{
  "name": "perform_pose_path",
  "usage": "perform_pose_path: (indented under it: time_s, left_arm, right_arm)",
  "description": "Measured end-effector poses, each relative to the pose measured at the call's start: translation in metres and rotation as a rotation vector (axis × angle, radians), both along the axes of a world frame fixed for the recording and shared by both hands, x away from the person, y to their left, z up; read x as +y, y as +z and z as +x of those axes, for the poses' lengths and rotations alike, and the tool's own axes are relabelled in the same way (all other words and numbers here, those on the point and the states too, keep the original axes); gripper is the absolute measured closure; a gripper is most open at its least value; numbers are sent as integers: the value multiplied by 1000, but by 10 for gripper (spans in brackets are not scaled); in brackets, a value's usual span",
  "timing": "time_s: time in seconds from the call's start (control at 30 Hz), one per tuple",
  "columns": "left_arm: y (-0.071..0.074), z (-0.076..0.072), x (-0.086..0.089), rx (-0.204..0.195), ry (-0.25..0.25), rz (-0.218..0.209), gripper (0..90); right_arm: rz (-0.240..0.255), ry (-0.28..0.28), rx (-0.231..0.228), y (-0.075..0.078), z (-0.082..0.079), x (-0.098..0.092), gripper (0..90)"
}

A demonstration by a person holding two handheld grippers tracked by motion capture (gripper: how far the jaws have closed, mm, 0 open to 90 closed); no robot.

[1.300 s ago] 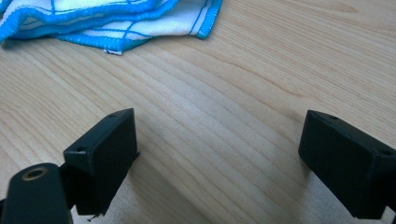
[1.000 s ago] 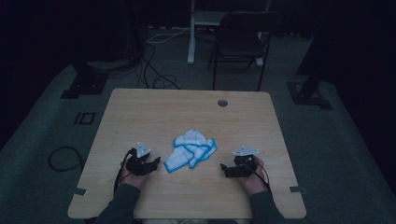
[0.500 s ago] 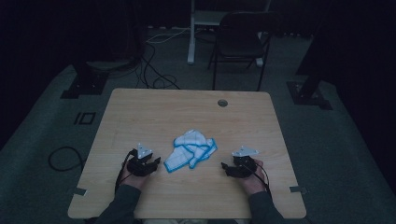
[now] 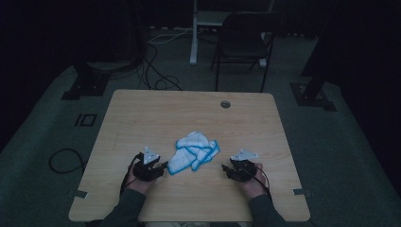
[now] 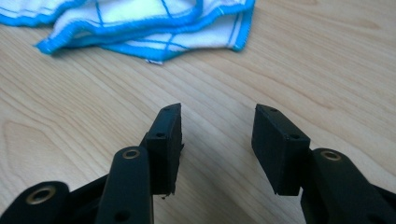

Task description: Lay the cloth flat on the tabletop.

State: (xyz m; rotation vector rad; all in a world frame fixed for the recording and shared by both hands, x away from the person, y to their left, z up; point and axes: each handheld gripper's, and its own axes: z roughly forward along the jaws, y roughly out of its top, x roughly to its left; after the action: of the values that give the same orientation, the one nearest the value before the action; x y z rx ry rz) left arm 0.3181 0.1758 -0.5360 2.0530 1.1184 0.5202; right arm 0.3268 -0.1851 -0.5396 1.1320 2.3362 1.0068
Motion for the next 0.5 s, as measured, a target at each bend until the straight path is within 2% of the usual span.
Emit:
perform_pose_path:
  time_s: [0.23,0.5]
  left_arm:
    - [5,-4,-3,-14,-8,-5,571]
    - [10,-9,-10,-23,-36,-15,585]
  right_arm:
    - [9,27,-19,6,-6,11,585]
    - [6,48,-34,9,-10,22,593]
